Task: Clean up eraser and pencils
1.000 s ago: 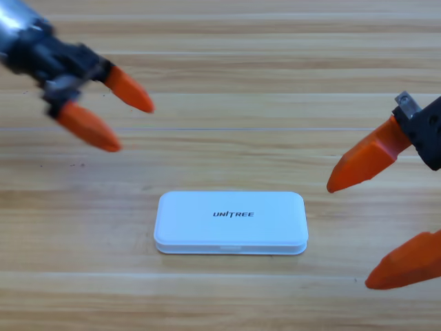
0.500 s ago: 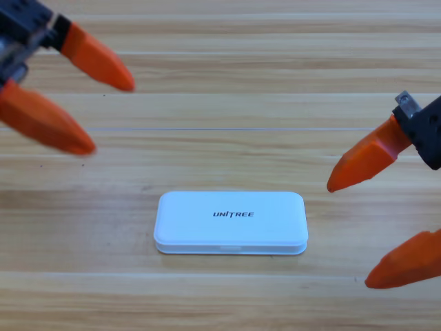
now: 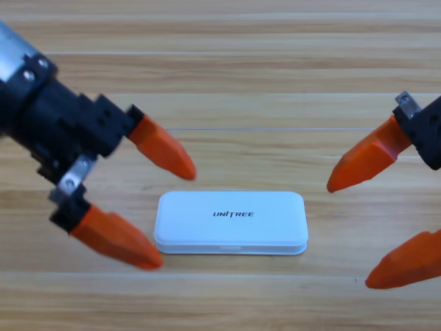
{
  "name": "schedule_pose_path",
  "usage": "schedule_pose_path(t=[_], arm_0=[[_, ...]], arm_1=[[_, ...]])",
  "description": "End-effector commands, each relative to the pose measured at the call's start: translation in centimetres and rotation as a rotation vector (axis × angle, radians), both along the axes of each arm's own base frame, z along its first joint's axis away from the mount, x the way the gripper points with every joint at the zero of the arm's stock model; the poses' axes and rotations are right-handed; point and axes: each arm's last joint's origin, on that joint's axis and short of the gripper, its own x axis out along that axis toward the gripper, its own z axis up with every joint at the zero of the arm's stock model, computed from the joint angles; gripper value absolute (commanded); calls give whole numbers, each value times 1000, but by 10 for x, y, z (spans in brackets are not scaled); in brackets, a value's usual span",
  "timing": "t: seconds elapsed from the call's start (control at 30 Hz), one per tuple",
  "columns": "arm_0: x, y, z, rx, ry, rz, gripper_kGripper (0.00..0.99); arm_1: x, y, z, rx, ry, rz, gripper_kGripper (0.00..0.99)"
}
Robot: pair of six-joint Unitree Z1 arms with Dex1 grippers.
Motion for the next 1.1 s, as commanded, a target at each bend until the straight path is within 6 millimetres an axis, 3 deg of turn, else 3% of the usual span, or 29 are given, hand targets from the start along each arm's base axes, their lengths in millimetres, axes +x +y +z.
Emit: schedule_pose_path(t=[0.03, 0.57, 0.97, 1.1], arm_0=[[-7, -7, -9, 21, 19, -20, 990], [-9, -6, -11, 30, 13, -13, 990], [-22, 8, 6, 9, -23, 52, 990], [-21, 7, 3, 11, -28, 40, 990]], arm_1=[[10, 5, -16, -29, 50, -18, 930], [10, 5, -16, -29, 53, -20, 930], [10, 5, -16, -29, 51, -21, 930], [9, 4, -16, -30, 54, -22, 930]])
